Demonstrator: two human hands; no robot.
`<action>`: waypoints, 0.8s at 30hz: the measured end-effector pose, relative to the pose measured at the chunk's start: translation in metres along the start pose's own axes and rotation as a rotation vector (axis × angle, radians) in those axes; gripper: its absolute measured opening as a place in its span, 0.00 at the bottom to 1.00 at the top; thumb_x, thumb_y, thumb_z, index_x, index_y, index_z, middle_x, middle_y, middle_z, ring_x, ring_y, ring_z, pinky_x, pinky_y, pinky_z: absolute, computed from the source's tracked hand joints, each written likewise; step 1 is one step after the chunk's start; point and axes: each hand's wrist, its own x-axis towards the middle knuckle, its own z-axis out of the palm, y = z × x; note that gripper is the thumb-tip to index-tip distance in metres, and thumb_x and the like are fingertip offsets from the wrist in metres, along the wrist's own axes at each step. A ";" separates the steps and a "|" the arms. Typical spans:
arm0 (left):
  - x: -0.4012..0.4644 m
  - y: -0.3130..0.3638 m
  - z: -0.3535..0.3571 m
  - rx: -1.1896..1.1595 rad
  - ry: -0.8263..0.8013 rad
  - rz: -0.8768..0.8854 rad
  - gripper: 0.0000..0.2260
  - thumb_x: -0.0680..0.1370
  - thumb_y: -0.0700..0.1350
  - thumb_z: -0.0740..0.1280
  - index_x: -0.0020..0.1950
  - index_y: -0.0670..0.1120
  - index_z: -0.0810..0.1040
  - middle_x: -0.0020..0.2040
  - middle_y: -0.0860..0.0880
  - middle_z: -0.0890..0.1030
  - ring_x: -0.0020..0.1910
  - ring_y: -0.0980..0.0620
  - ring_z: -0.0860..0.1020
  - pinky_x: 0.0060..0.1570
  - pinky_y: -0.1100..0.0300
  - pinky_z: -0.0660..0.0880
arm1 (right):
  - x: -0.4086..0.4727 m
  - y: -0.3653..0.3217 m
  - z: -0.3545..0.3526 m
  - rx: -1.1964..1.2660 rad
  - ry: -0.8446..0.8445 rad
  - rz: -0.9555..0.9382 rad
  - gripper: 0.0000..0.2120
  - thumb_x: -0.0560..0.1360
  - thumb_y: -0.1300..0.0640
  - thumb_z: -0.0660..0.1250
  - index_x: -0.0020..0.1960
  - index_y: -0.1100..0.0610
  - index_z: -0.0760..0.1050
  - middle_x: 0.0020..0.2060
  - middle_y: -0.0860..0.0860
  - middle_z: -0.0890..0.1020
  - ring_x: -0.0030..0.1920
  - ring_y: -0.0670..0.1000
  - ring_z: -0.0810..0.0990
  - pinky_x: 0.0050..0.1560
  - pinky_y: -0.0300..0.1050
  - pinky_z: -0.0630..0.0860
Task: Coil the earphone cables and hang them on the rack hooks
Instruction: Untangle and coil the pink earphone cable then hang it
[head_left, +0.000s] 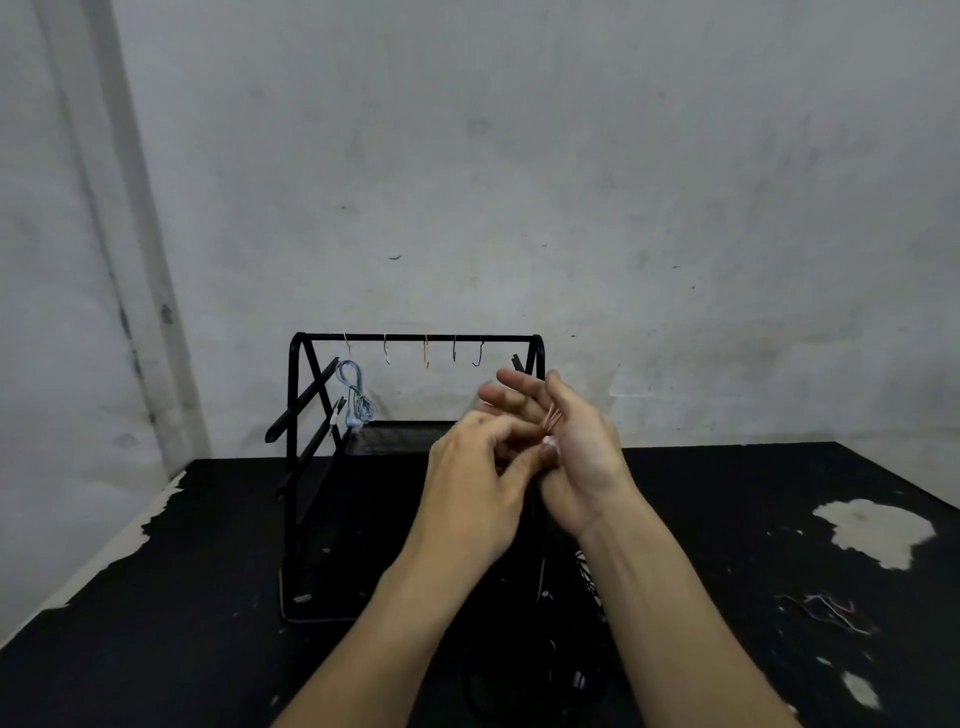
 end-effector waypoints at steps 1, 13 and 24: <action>-0.001 0.000 0.001 -0.004 0.021 0.005 0.06 0.74 0.47 0.75 0.49 0.51 0.85 0.46 0.54 0.84 0.42 0.61 0.81 0.46 0.64 0.77 | -0.001 0.000 0.001 0.001 -0.003 0.005 0.21 0.85 0.49 0.52 0.60 0.62 0.77 0.47 0.57 0.86 0.47 0.53 0.86 0.45 0.46 0.80; -0.015 0.006 0.017 -0.006 0.051 -0.010 0.05 0.74 0.45 0.74 0.49 0.51 0.82 0.44 0.55 0.85 0.41 0.55 0.82 0.44 0.51 0.78 | -0.008 -0.012 -0.001 -0.030 -0.025 0.051 0.31 0.83 0.42 0.51 0.77 0.63 0.60 0.66 0.58 0.78 0.69 0.52 0.75 0.55 0.43 0.74; -0.005 0.006 0.001 0.083 0.065 -0.043 0.08 0.72 0.47 0.75 0.41 0.49 0.76 0.37 0.55 0.81 0.40 0.51 0.80 0.42 0.53 0.76 | -0.001 -0.001 -0.003 0.079 -0.060 0.068 0.15 0.82 0.57 0.57 0.58 0.68 0.74 0.55 0.63 0.83 0.42 0.48 0.80 0.48 0.41 0.77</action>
